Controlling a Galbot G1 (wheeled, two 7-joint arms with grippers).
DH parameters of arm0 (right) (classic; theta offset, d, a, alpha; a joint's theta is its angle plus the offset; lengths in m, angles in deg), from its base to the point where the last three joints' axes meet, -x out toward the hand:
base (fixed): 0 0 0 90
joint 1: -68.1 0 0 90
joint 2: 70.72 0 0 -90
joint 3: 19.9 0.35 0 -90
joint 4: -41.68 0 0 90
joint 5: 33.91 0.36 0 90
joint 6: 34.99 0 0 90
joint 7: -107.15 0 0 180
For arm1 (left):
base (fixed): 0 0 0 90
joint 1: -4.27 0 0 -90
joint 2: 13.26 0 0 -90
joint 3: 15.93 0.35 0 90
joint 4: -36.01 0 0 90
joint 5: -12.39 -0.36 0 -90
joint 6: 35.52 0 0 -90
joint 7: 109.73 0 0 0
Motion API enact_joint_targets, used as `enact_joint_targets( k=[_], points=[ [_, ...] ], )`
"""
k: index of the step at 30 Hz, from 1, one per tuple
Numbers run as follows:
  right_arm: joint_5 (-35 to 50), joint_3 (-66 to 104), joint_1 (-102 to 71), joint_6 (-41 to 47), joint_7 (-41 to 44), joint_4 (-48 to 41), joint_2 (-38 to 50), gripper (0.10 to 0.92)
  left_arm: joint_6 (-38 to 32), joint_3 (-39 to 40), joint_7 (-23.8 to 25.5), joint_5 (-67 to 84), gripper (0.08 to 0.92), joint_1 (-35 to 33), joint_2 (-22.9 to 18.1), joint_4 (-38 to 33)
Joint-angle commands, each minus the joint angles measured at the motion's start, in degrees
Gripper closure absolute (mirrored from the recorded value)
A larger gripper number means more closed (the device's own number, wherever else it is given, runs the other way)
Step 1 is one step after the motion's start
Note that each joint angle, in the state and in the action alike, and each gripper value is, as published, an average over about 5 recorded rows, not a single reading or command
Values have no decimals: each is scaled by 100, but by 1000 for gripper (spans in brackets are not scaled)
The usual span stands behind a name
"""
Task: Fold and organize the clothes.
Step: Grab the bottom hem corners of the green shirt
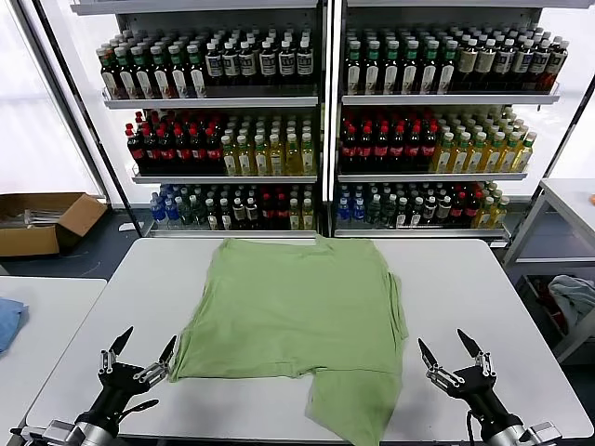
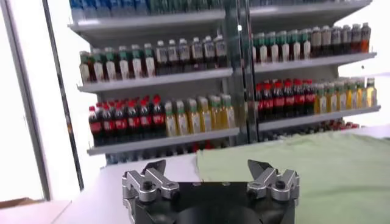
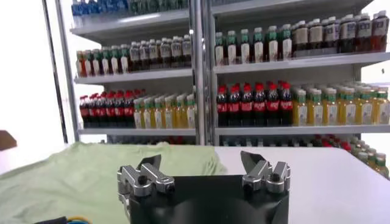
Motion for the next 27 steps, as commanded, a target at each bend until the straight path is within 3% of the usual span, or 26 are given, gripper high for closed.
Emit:
enact_joint_targets(
  k=[1, 10, 16, 27],
  points=[
    [-294, -207, -198, 227, -155, 145, 313, 203, 455, 229, -407, 80, 177, -270, 573, -26],
    [109, -741, -702, 934, -538, 482, 1002, 203, 1541, 515, -976, 772, 177, -224, 912, -9],
    [72, -911, -1018, 1183, -561, 661, 1232, 203, 1708, 711, -1064, 778, 177, -103, 1068, 130],
    [-358, -1302, -1186, 1233, -461, 669, 1118, 203, 1764, 927, -1074, 758, 177, 66, 992, 217]
  ],
)
